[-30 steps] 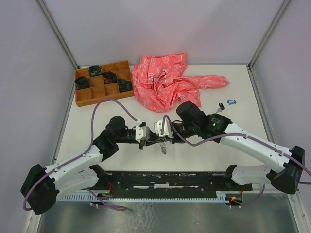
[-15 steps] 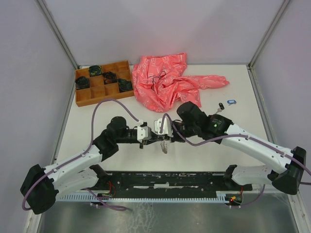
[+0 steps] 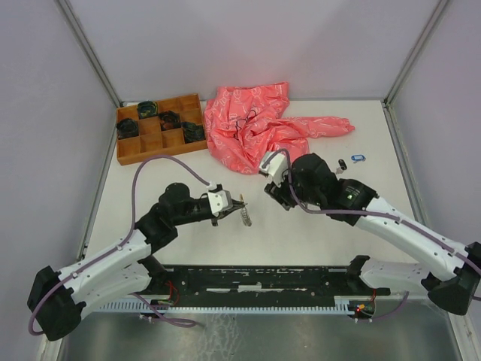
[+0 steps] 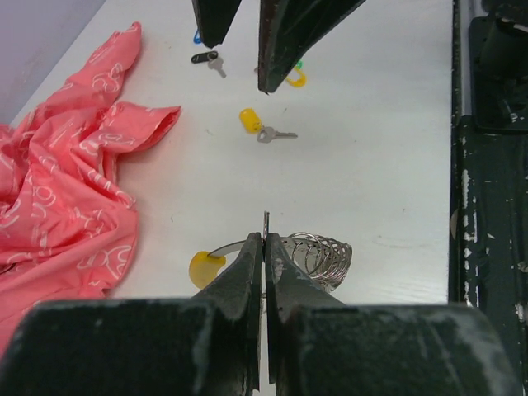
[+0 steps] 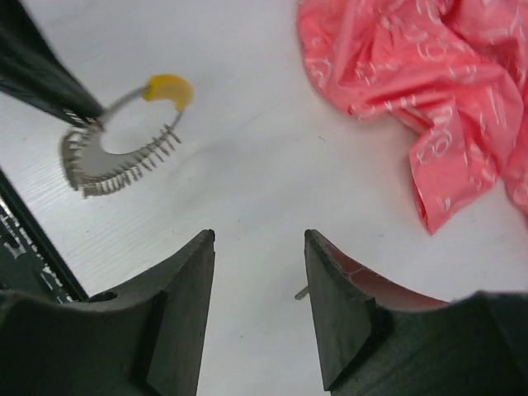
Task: Put the keys on the keyring
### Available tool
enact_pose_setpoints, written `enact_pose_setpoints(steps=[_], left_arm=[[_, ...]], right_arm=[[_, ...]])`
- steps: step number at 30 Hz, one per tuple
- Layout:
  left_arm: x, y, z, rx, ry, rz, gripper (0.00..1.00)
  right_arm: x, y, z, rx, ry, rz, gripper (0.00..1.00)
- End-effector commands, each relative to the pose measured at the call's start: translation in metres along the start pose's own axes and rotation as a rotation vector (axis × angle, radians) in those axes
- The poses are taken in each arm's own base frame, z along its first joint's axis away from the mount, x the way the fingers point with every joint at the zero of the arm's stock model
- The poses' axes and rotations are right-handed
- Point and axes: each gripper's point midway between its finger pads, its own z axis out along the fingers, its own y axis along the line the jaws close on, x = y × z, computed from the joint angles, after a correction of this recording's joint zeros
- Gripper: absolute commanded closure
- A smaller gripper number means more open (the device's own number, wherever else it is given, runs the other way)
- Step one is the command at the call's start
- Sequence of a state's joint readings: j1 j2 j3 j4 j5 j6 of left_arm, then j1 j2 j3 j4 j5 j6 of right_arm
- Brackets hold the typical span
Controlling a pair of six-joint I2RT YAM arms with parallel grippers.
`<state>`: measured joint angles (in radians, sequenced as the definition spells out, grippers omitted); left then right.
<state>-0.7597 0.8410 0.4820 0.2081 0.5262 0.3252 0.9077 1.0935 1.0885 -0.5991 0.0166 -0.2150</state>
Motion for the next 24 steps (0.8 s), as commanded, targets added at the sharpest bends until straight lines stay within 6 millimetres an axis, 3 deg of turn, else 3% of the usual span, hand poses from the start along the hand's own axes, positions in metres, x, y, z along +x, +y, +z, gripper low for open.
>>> enact_pose_setpoints(steps=[1, 11, 19, 24], left_arm=[[-0.008, 0.027, -0.009, -0.106, 0.087, 0.062, 0.97], [0.011, 0.046, -0.018, -0.174, 0.253, 0.055, 0.97], [0.023, 0.049, -0.024, -0.198, 0.317, 0.033, 0.97], [0.031, 0.059, -0.028, -0.263, 0.364, -0.034, 0.97]], right_arm=[[0.036, -0.038, 0.012, 0.175, 0.123, 0.258, 0.44], [0.136, -0.082, 0.049, 0.403, 0.375, 0.603, 0.49], [0.189, -0.093, 0.058, 0.492, 0.520, 0.768, 0.53], [0.208, -0.094, 0.064, 0.486, 0.589, 0.834, 0.55]])
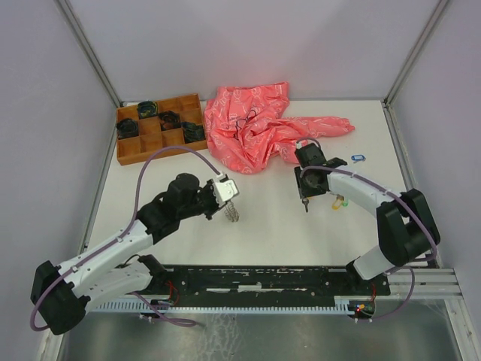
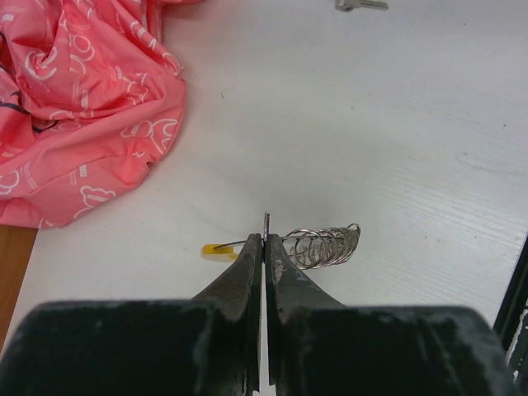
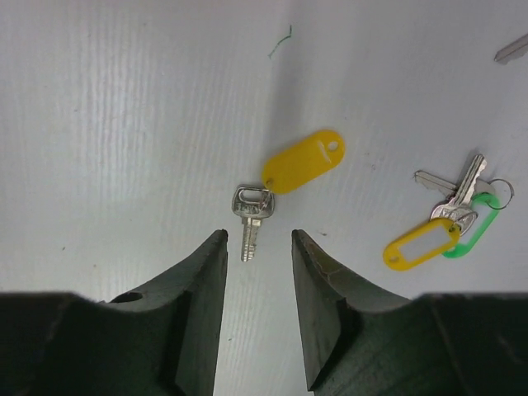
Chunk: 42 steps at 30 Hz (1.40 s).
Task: Put the keys on the keyring
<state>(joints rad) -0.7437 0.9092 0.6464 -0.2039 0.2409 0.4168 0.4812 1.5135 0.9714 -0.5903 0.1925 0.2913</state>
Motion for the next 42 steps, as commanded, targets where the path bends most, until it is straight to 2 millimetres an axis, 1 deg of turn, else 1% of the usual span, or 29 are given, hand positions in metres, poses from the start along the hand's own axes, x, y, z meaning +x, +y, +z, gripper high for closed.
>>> enact_pose_setpoints(steps=[1, 6, 11, 18, 25, 31, 38, 42], left_arm=[[-0.018, 0.026, -0.006, -0.102, -0.010, -0.029, 0.97], [-0.014, 0.032, -0.007, -0.127, 0.005, -0.038, 0.97], [-0.011, 0.035, -0.009, -0.143, 0.015, -0.036, 0.97], [-0.009, 0.035, -0.007, -0.131, 0.022, -0.040, 0.97], [-0.007, 0.034, -0.005, -0.121, 0.027, -0.044, 0.97], [-0.008, 0.034, -0.006, -0.118, 0.025, -0.044, 0.97], [-0.009, 0.033, -0.006, -0.111, 0.021, -0.044, 0.97], [-0.012, 0.032, -0.006, -0.103, 0.006, -0.045, 0.97]], right_arm=[[-0.003, -0.008, 0.012, 0.026, 0.032, 0.085, 0.56], [-0.005, -0.009, 0.023, 0.017, 0.077, 0.102, 0.63], [-0.008, -0.009, 0.027, 0.011, 0.086, 0.110, 0.72], [-0.010, -0.007, 0.032, 0.000, 0.093, 0.121, 0.74], [-0.004, -0.006, 0.037, 0.000, 0.117, 0.118, 0.78], [-0.005, -0.007, 0.034, -0.002, 0.114, 0.112, 0.86], [-0.003, -0.007, 0.028, -0.017, 0.115, 0.092, 0.99], [-0.012, 0.005, 0.015, -0.108, 0.062, 0.057, 0.99]])
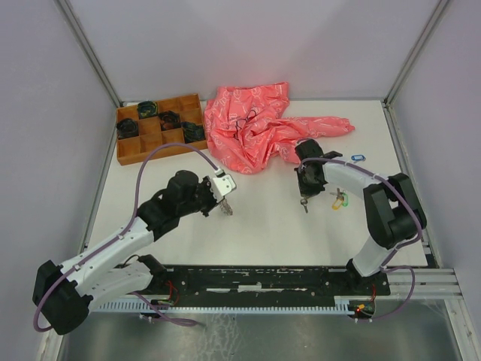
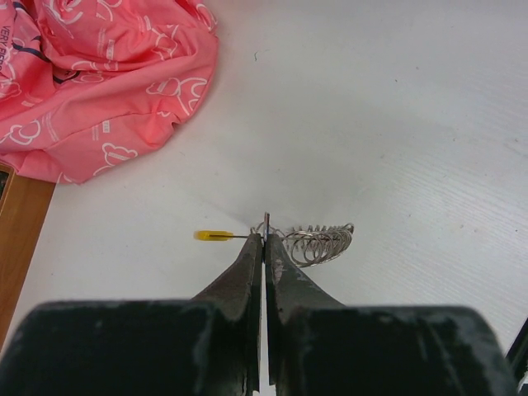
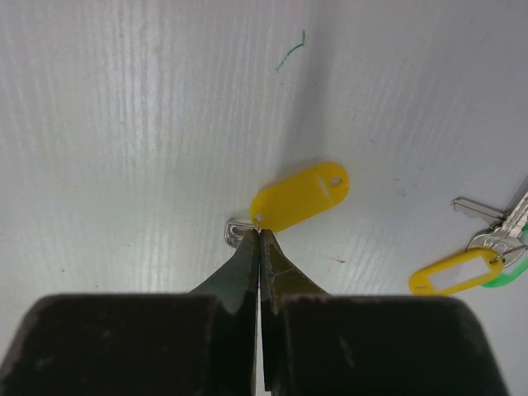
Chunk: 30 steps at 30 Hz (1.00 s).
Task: Put the keys on the keyring
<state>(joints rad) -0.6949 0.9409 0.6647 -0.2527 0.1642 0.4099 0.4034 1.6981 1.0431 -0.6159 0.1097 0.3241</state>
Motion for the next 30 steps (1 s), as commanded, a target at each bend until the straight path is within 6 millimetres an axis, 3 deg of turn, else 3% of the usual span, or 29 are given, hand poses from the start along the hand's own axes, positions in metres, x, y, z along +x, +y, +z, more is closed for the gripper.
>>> enact_pose_setpoints(steps=[1, 5, 12, 18, 24, 30], left_arm=[[-0.035, 0.009, -0.006, -0.011, -0.099, -0.008, 0.97], [-0.041, 0.007, -0.007, 0.000, -0.130, -0.012, 0.97], [-0.060, -0.001, -0.013, 0.045, -0.219, -0.015, 0.97], [-0.074, -0.011, -0.016, 0.106, -0.293, -0.001, 0.97], [-0.093, -0.023, -0.022, 0.189, -0.366, 0.072, 0.97], [-0.111, -0.030, -0.026, 0.255, -0.426, 0.171, 0.97]], right_arm=[[-0.021, 0.016, -0.029, -0.121, -0.111, -0.051, 0.99], [-0.032, 0.035, -0.057, -0.241, -0.239, -0.158, 0.99], [-0.045, 0.072, -0.131, -0.437, -0.528, -0.380, 0.99], [-0.037, 0.099, -0.187, -0.589, -0.755, -0.650, 0.99], [-0.023, 0.122, -0.225, -0.719, -0.978, -0.876, 0.99], [-0.006, 0.140, -0.252, -0.812, -1.097, -1.035, 0.99]])
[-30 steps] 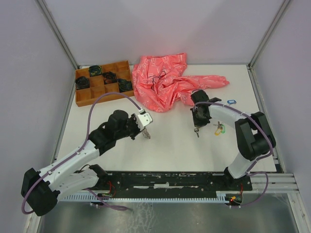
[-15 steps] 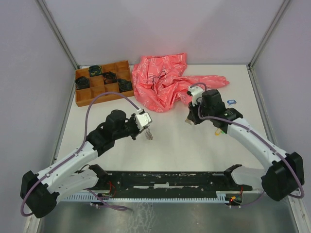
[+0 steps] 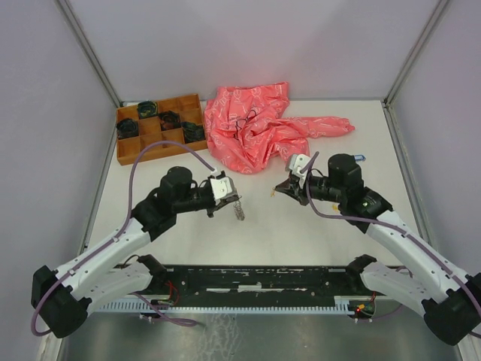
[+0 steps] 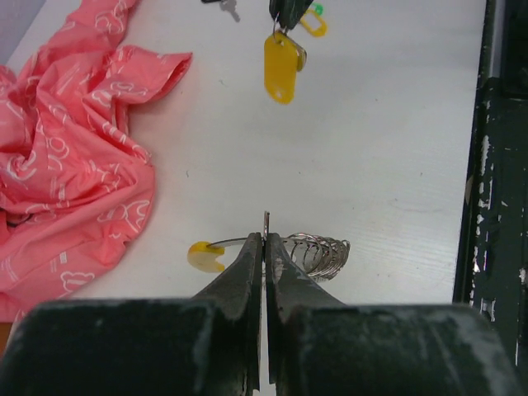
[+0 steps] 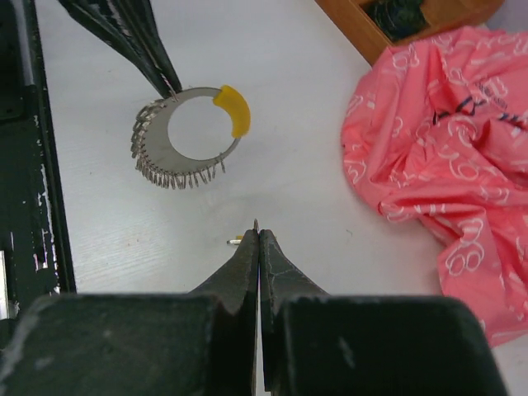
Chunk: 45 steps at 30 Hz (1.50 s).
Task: Put the keys on the keyring
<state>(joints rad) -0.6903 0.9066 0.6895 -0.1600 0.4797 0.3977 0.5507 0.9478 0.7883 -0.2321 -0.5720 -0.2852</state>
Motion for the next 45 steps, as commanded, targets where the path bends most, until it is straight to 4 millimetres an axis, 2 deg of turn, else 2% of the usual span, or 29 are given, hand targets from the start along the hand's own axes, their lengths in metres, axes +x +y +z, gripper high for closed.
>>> enact_pose_setpoints(steps=[1, 10, 19, 29, 45], left_arm=[[-0.056, 0.004, -0.002, 0.052, -0.162, 0.167, 0.97], [-0.074, 0.001, 0.002, 0.128, -0.207, 0.309, 0.97], [-0.056, -0.011, -0.001, 0.161, -0.210, 0.437, 0.97], [-0.044, -0.019, -0.001, 0.147, -0.241, 0.477, 0.97], [-0.044, -0.023, -0.003, 0.138, -0.276, 0.506, 0.97]], right_arm=[[-0.043, 0.019, -0.001, -0.100, -0.171, -0.219, 0.99], [-0.044, 0.046, 0.004, -0.174, -0.195, -0.435, 0.99], [-0.050, 0.051, 0.007, -0.114, -0.236, -0.562, 0.99], [-0.053, 0.056, 0.021, -0.085, -0.241, -0.660, 0.99], [-0.044, 0.073, 0.043, -0.139, -0.173, -0.726, 0.99]])
